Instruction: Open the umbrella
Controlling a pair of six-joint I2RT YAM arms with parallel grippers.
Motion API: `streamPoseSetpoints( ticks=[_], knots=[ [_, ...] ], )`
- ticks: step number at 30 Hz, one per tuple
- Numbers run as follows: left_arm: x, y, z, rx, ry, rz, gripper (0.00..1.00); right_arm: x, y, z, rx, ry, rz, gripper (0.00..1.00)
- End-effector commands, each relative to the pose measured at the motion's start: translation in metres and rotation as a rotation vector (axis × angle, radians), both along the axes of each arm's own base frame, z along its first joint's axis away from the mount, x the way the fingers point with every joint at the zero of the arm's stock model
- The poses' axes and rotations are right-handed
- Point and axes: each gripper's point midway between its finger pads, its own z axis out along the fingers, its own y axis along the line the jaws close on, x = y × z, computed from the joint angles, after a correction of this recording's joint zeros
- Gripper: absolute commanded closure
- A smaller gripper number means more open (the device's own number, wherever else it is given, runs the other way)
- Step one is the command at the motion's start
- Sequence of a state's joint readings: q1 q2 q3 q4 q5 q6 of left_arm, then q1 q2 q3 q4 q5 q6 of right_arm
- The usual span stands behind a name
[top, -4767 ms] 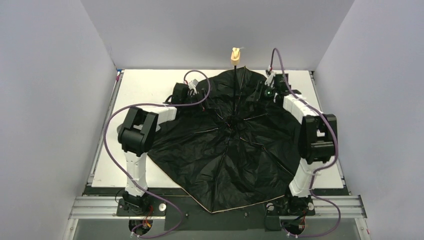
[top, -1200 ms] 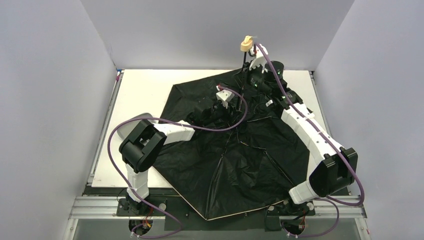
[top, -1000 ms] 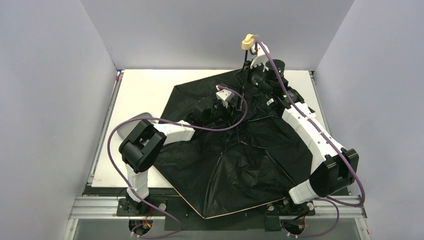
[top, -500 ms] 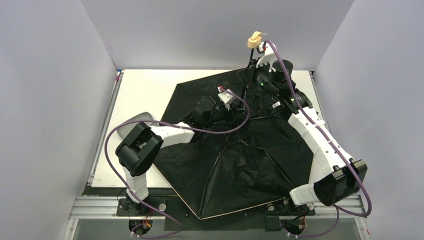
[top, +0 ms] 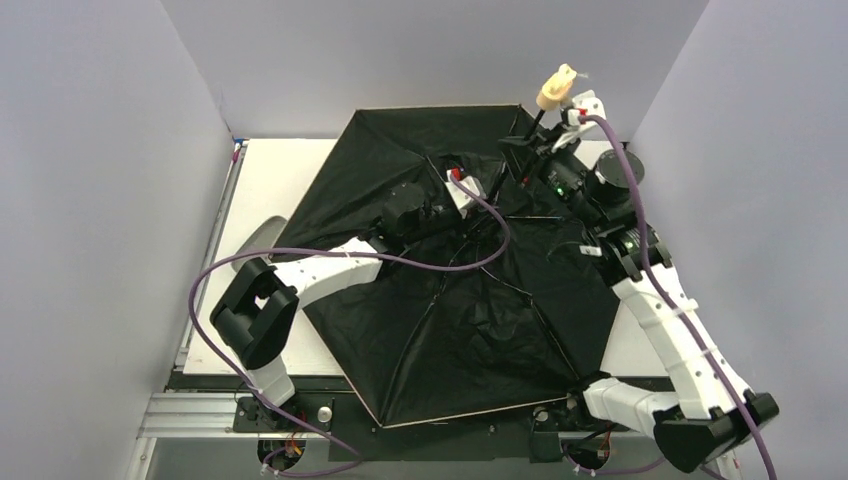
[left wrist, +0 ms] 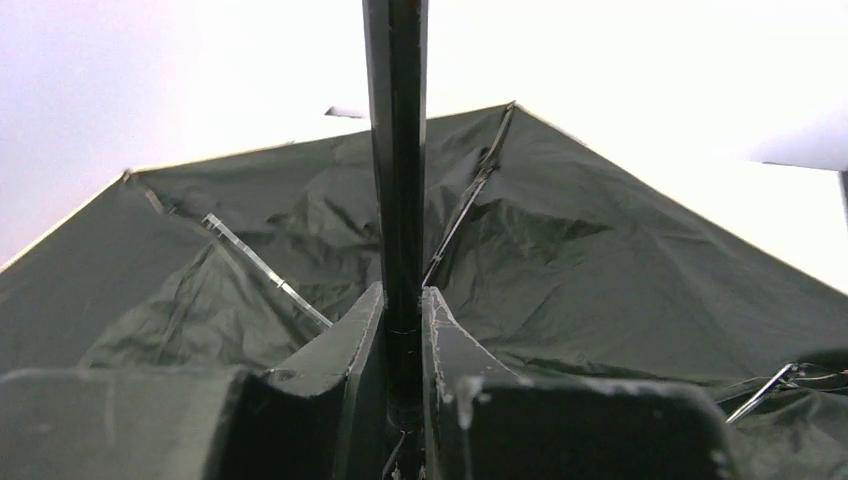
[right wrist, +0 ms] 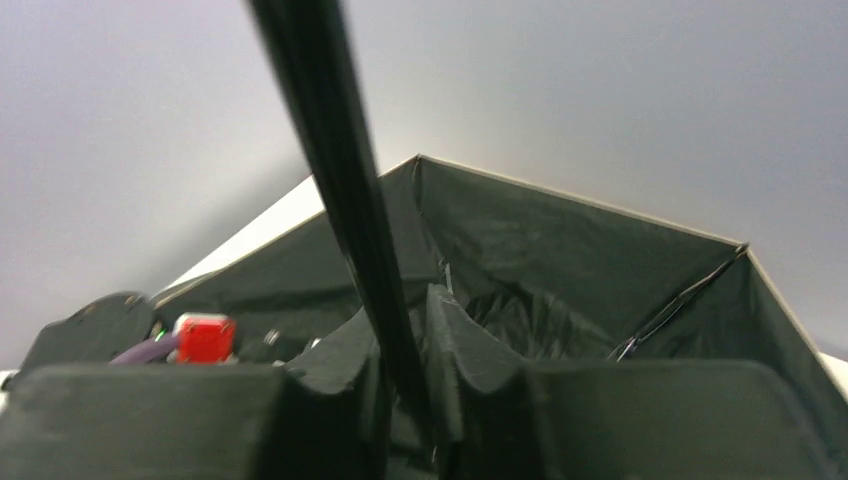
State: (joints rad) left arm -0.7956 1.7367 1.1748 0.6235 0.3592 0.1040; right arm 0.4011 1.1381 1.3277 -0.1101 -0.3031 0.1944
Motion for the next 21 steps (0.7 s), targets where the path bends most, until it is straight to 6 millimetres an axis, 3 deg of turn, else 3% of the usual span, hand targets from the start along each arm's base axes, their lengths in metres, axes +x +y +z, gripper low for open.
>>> streamPoseSetpoints(
  ticks=[1, 3, 4, 5, 12, 16, 21],
  knots=[
    [0.050, 0.040, 0.034, 0.052, -0.098, 0.197, 1.00, -0.043, -0.010, 0.033, 0.064, -0.101, 0.034, 0.78],
    [0.053, 0.044, 0.053, 0.043, -0.144, 0.206, 1.00, -0.049, -0.015, 0.023, 0.048, -0.092, 0.025, 0.54],
    [0.053, 0.046, 0.059, 0.051, -0.168, 0.209, 1.00, -0.049, -0.016, 0.011, 0.031, -0.070, 0.018, 0.50],
    [0.056, 0.048, 0.068, 0.050, -0.188, 0.217, 1.00, -0.056, -0.020, 0.012, 0.029, -0.081, 0.017, 0.42],
    [0.069, 0.077, 0.132, 0.007, -0.307, 0.271, 1.00, -0.080, -0.043, -0.043, -0.071, -0.026, -0.037, 0.38],
    [0.067, 0.093, 0.161, 0.031, -0.441, 0.303, 1.00, -0.079, -0.066, -0.064, -0.070, 0.033, -0.140, 0.37],
    [0.050, 0.112, 0.199, 0.066, -0.626, 0.322, 1.00, -0.071, -0.099, -0.083, -0.036, 0.132, -0.280, 0.36]
  ],
)
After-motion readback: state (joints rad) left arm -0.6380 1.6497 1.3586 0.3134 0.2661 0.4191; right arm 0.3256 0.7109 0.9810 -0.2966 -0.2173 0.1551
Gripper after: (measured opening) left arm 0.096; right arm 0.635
